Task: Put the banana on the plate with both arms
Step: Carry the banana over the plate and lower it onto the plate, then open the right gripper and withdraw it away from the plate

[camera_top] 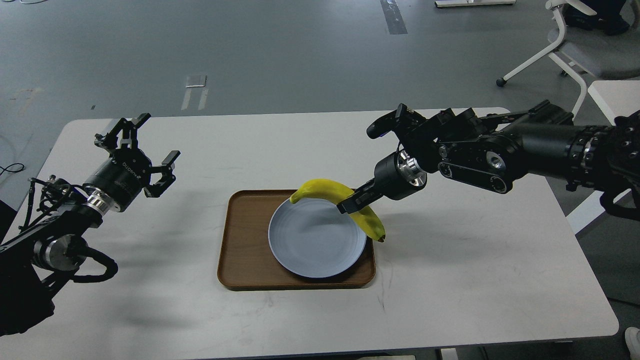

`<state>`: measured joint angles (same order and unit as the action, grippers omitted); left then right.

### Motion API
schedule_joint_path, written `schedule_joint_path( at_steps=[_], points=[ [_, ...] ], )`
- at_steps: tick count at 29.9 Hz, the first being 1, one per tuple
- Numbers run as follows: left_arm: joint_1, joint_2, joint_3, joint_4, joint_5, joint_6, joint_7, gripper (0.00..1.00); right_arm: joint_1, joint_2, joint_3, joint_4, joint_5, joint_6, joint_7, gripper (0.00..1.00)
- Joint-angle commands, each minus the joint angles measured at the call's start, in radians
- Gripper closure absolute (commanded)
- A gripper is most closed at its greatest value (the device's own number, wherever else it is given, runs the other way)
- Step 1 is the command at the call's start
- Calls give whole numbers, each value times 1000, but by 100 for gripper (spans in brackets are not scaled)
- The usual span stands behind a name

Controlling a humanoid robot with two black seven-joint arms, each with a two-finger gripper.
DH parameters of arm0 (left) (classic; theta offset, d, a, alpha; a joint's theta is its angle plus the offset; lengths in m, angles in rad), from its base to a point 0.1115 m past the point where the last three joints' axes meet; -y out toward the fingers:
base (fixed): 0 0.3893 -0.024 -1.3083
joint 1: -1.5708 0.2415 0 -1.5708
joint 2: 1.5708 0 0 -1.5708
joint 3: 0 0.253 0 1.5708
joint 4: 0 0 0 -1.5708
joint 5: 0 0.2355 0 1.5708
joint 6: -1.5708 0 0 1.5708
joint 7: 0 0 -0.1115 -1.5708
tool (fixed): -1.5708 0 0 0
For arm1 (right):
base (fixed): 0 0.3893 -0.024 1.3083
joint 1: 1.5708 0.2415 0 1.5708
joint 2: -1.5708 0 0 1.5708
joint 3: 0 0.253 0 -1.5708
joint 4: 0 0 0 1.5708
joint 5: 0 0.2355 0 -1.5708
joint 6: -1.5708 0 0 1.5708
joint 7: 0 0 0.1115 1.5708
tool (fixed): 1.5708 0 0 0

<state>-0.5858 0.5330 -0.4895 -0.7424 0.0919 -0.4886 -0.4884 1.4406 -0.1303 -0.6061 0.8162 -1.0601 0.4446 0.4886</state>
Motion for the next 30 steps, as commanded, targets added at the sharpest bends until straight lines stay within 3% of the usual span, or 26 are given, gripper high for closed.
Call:
schedule_joint_path(
  at_steps=[1, 5, 11, 13, 15, 21, 23, 24, 30],
  points=[
    [1, 1, 0, 0, 0, 0, 0, 1, 0, 49, -26, -9, 35, 0, 0, 100],
    [1, -1, 0, 0, 0, 0, 0, 1, -3, 57, -27, -11, 52, 0, 0, 99],
    [1, -7, 0, 0, 0, 0, 0, 1, -9, 60, -27, -11, 57, 0, 0, 81],
    [1, -7, 0, 0, 0, 0, 0, 1, -11, 66, -27, -12, 72, 0, 0, 71],
    [1, -7, 0, 0, 0, 0, 0, 1, -12, 70, -27, -12, 103, 2, 0, 53],
    [0, -5, 0, 0, -1, 0, 0, 1, -11, 72, -27, -12, 135, 0, 0, 23],
    [0, -4, 0, 0, -1, 0, 0, 1, -12, 70, -26, -12, 135, 0, 0, 17],
    [0, -2, -1, 0, -1, 0, 0, 1, -12, 67, -27, -14, 137, 0, 0, 9],
    [0, 1, -1, 0, -1, 0, 0, 1, -9, 3, -6, -16, 184, 0, 0, 2]
  ],
)
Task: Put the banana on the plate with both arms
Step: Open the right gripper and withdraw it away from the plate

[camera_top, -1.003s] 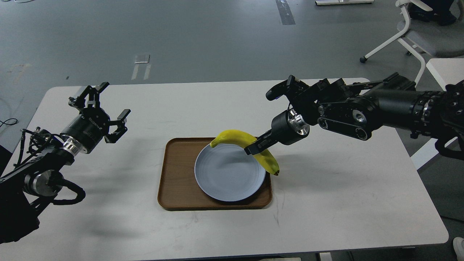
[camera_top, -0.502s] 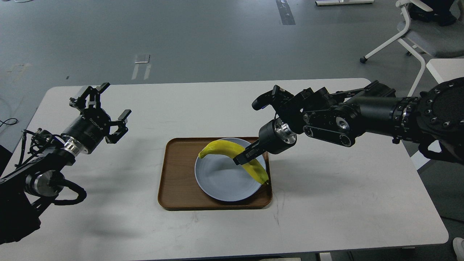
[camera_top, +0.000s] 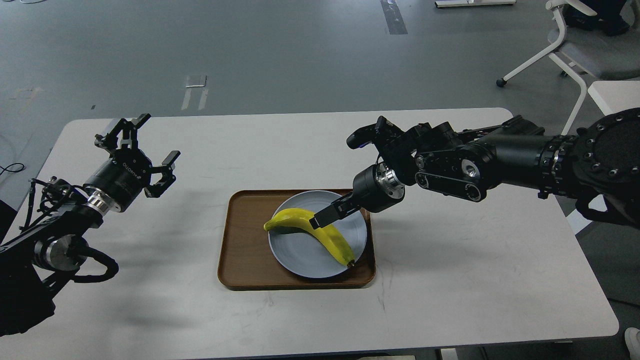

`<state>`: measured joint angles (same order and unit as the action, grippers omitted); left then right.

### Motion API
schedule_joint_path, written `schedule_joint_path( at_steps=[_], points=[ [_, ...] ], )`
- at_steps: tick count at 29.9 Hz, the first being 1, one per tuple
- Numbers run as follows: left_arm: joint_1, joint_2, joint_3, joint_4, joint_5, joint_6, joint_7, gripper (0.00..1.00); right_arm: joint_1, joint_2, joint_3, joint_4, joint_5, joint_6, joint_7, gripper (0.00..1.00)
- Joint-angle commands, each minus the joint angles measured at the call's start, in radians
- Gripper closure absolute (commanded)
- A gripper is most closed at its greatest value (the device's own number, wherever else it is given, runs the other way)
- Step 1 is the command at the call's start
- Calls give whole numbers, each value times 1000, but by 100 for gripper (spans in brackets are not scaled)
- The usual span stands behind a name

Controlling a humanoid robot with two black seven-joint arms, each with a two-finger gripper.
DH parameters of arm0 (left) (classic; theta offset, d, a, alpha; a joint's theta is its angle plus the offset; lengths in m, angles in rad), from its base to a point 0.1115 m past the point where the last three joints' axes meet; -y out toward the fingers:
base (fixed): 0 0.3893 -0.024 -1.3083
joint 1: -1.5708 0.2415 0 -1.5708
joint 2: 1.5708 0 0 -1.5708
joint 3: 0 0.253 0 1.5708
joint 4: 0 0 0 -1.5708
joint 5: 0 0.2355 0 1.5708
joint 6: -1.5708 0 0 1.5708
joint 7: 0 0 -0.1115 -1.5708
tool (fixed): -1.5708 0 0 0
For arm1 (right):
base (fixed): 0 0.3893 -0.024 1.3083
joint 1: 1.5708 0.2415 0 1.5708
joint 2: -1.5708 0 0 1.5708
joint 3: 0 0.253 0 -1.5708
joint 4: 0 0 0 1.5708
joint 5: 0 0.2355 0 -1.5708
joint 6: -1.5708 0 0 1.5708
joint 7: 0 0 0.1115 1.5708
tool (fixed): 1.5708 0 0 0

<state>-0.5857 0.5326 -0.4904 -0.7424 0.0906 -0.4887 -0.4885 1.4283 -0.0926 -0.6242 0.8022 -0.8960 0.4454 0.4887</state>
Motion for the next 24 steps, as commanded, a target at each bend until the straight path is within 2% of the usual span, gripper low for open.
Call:
schedule_joint_path(
  at_steps=[1, 5, 7, 11, 19, 24],
  points=[
    [0, 3, -1, 0, 0, 0, 0, 1, 3, -70, 30, -2, 41, -2, 0, 1],
    [0, 1, -1, 0, 0, 0, 0, 1, -44, -235, 190, -2, 127, -16, 0, 0],
    [0, 0, 1, 0, 0, 0, 0, 1, -83, -275, 251, -2, 144, -16, 0, 0],
    [1, -11, 1, 0, 1, 0, 0, 1, -262, -400, 508, 0, 180, -16, 0, 0],
    [1, -48, 1, 3, 6, 0, 0, 1, -604, -427, 885, -9, 506, -16, 0, 0],
    [3, -74, 1, 14, 9, 0, 0, 1, -675, -420, 900, -9, 664, -16, 0, 0]
  ],
)
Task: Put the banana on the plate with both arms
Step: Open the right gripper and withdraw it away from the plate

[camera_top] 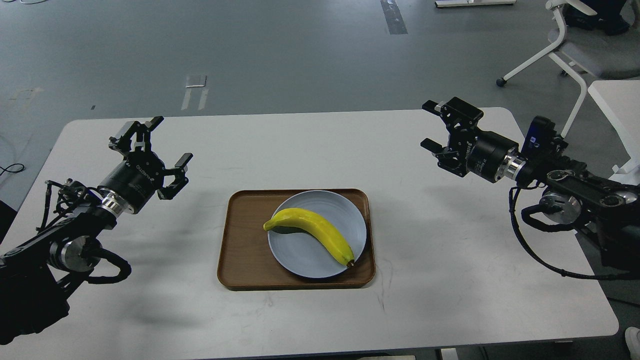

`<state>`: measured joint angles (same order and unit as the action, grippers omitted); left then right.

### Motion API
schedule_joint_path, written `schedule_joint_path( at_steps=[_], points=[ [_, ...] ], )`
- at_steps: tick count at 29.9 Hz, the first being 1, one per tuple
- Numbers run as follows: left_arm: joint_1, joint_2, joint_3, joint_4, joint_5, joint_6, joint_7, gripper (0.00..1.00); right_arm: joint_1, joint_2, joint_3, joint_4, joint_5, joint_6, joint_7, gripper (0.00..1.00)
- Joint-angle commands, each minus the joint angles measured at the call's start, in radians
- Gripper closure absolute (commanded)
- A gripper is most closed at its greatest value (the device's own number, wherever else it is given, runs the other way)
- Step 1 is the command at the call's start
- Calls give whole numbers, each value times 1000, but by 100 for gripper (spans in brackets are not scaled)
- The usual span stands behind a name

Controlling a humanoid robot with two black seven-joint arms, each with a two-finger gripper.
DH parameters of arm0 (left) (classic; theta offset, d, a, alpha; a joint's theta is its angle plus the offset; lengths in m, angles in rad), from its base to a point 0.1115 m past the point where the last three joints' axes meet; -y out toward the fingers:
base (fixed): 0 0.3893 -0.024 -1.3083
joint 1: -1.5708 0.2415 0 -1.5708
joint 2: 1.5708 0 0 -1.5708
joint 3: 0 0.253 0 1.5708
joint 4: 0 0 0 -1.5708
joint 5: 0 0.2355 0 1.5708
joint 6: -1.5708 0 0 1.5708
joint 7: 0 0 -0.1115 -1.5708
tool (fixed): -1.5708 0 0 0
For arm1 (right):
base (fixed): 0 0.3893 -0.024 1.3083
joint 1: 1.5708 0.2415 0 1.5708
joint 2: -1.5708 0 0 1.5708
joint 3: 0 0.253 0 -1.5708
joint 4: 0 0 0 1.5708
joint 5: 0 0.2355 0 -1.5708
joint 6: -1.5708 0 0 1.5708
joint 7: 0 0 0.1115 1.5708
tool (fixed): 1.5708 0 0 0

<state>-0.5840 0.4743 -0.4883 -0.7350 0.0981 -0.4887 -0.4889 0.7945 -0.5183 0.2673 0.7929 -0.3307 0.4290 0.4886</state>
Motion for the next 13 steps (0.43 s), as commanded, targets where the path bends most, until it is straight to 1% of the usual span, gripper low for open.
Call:
schedule_joint_path(
  at_steps=[1, 6, 13],
  points=[
    [1, -25, 1, 8, 2, 0, 0, 1, -58, 7, 9, 2, 145, 2, 0, 0],
    [1, -62, 1, 32, 3, 0, 0, 1, -112, 26, 10, 2, 246, 2, 0, 0],
    [1, -83, -1, 54, 3, 0, 0, 1, -135, 37, 12, 2, 249, 5, 0, 0]
  ],
)
